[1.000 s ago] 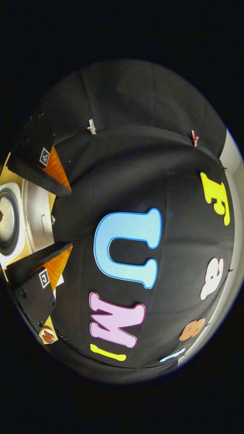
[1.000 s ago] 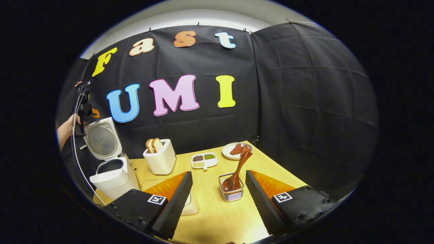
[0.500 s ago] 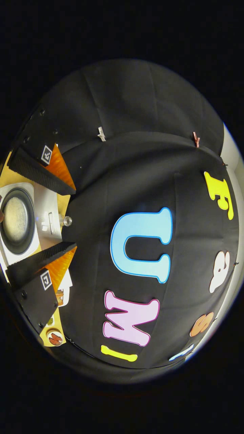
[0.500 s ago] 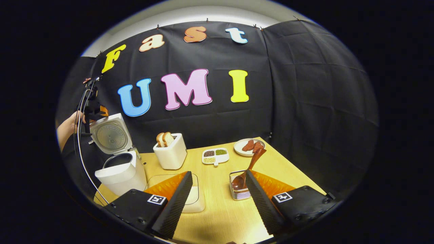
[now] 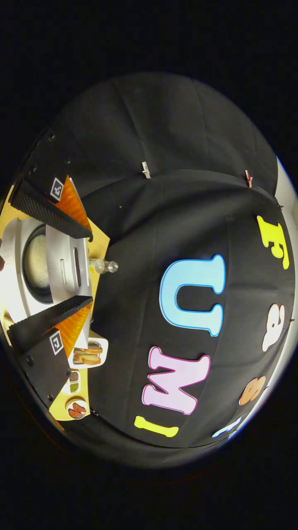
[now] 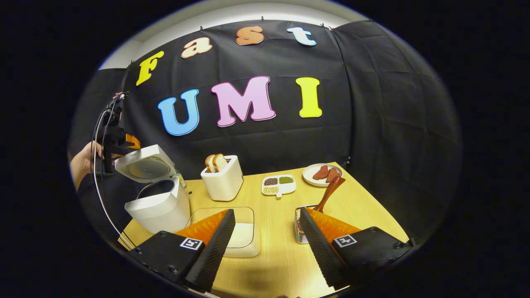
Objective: Close the left gripper, press the button to open the rice cooker; take a wooden spoon from the chopstick holder with the right hand, scoop a spoonful of rice and pour it into the rice cooker, then put the wooden spoon back into the chopstick holder.
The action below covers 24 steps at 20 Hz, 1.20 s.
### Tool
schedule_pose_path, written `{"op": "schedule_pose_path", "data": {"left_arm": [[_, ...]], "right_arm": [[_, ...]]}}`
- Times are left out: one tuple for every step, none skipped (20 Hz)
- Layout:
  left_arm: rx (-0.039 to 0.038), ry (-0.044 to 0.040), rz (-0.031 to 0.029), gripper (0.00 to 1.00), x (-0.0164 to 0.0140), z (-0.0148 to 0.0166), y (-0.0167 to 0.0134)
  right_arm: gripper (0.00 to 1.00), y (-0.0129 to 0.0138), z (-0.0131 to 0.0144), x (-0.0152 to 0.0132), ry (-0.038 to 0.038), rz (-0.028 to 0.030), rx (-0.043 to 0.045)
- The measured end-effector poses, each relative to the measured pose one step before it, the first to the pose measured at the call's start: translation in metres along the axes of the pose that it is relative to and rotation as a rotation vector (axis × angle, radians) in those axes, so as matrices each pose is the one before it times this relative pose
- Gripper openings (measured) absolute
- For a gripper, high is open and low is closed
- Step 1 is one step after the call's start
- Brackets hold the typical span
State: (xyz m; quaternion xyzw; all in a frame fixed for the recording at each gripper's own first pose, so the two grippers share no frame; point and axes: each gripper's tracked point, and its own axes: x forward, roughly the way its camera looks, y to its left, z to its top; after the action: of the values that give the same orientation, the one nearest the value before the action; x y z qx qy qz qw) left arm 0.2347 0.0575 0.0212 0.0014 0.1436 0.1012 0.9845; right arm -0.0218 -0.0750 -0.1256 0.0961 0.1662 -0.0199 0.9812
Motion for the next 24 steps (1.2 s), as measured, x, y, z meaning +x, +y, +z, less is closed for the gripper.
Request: {"op": "schedule_pose_path", "data": {"left_arm": [[-0.00109, 0.01536, 0.00017, 0.98, -0.00329, -0.01034, -0.00083], [-0.00277, 0.01827, -0.00091, 0.98, -0.00204, -0.01036, -0.00046], [-0.00549, 0.01878, -0.00084, 0.98, -0.00137, -0.00931, -0.0012], [-0.00266, 0.02086, 0.00062, 0.98, -0.00016, -0.01078, -0.00065], [0.00273, 0.01744, 0.00107, 0.98, 0.00026, -0.01008, -0.00065], [0.00703, 0.01538, 0.00296, 0.98, 0.00048, -0.00939, -0.00051], [0.00758, 0.01425, 0.00348, 0.98, 0.00022, -0.00771, 0.00061], [0.00702, 0.01331, 0.00424, 0.98, 0.00162, -0.00849, -0.00059], [0.00201, 0.01409, 0.00274, 0.98, 0.00238, -0.00864, -0.00118], [-0.00009, 0.0154, 0.00253, 0.98, 0.0022, -0.00808, -0.00111], [0.00169, 0.01375, 0.00122, 0.99, 0.00203, -0.00863, -0.00108], [0.0071, 0.01454, 0.00166, 0.99, 0.00271, -0.00797, -0.00123], [0.00867, 0.01095, 0.00159, 0.99, 0.00284, -0.00696, -0.00081], [0.00613, 0.01149, 0.00123, 0.99, 0.00366, -0.00646, -0.00093], [0.00233, 0.0117, 0.00077, 0.99, 0.00289, -0.00541, -0.00078], [0.00174, 0.0117, 0.00057, 0.99, 0.00208, -0.00544, -0.0005], [0.00366, 0.01248, 0.00047, 0.99, 0.00185, -0.00455, -0.00019], [0.00418, 0.01378, 0.00026, 0.99, 0.00311, -0.00502, -0.00067], [0.00346, 0.0129, -0.0004, 0.99, 0.00218, -0.00457, -0.00021], [0.00126, 0.00999, -0.00002, 0.99, 0.00303, -0.00356, -0.00001], [0.00273, 0.00486, 0.00106, 0.99, 0.00127, -0.00223, -0.00119], [0.00379, -0.00629, 0.00111, 0.99, 0.00056, 0.00053, 0.00005], [0.00015, -0.00412, 0.00008, 1.0, 0.00066, 0.00009, -0.00015], [-0.00164, -0.00561, 0.00043, 1.0, 0.00054, -0.00001, 0.00062]], "right_arm": [[0.99, 0.00154, -0.00212, 0.0001, 0.0067, 0.00899, -0.00155], [0.99, 0.00078, -0.00179, -0.00016, 0.00565, 0.00677, -0.00275], [0.99, 0.0008, -0.00191, 0.00022, 0.00532, 0.00542, -0.00224], [0.99, 0.00056, -0.00104, 0.00085, 0.00365, 0.00497, -0.00139], [0.99, 0.00026, -0.00059, -0.00007, 0.00269, 0.00383, -0.00109], [0.99, -0.0007, -0.00069, 0.00034, 0.00249, 0.00199, -0.00083], [0.99, -0.00024, -0.00056, 0.00012, 0.00139, 0.00114, -0.00036], [0.99, -0.00128, -0.00138, 0.00075, 0.00213, -0.00042, -0.00023], [0.98, -0.00096, -0.00104, 0.00089, 0.00225, -0.00098, 0.00006], [0.98, -0.00088, -0.00127, 0.00018, 0.00288, -0.00162, 0.00059], [0.99, -0.00061, -0.00172, -0.00137, 0.00357, -0.00208, 0.00037], [0.98, -0.00117, -0.00232, -0.00068, 0.00464, -0.00233, 0.00052], [0.98, -0.00103, -0.00228, 0.00023, 0.00454, -0.00269, 0.00014], [0.99, -0.00132, -0.00193, 0.00006, 0.00441, -0.00257, -0.00008], [0.98, -0.00097, -0.00218, 0.00056, 0.00601, -0.00275, 0.00045], [0.98, -0.00076, -0.00235, 0.00033, 0.0059, -0.0036, 0.00014], [0.99, -0.001, -0.00149, 0.00061, 0.00381, -0.00471, -0.0008], [0.99, -0.00025, -0.00057, 0.00042, 0.00161, -0.00161, -0.00023], [0.99, 0.00042, -0.00064, 0.00017, 0.00107, -0.00122, -0.00093], [0.99, 0.0009, -0.00039, 0.00001, 0.0009, 0.00029, -0.00252], [0.99, 0.00082, -0.00034, 0.00055, 0.00092, 0.00107, -0.0031], [0.99, 0.00091, -0.00087, 0.00054, 0.00124, 0.00205, -0.00441], [0.99, 0.00118, -0.00082, 0.00017, 0.00173, 0.00207, -0.00396], [0.98, 0.00117, -0.00103, 0.00039, 0.0035, 0.00291, -0.00212]]}}
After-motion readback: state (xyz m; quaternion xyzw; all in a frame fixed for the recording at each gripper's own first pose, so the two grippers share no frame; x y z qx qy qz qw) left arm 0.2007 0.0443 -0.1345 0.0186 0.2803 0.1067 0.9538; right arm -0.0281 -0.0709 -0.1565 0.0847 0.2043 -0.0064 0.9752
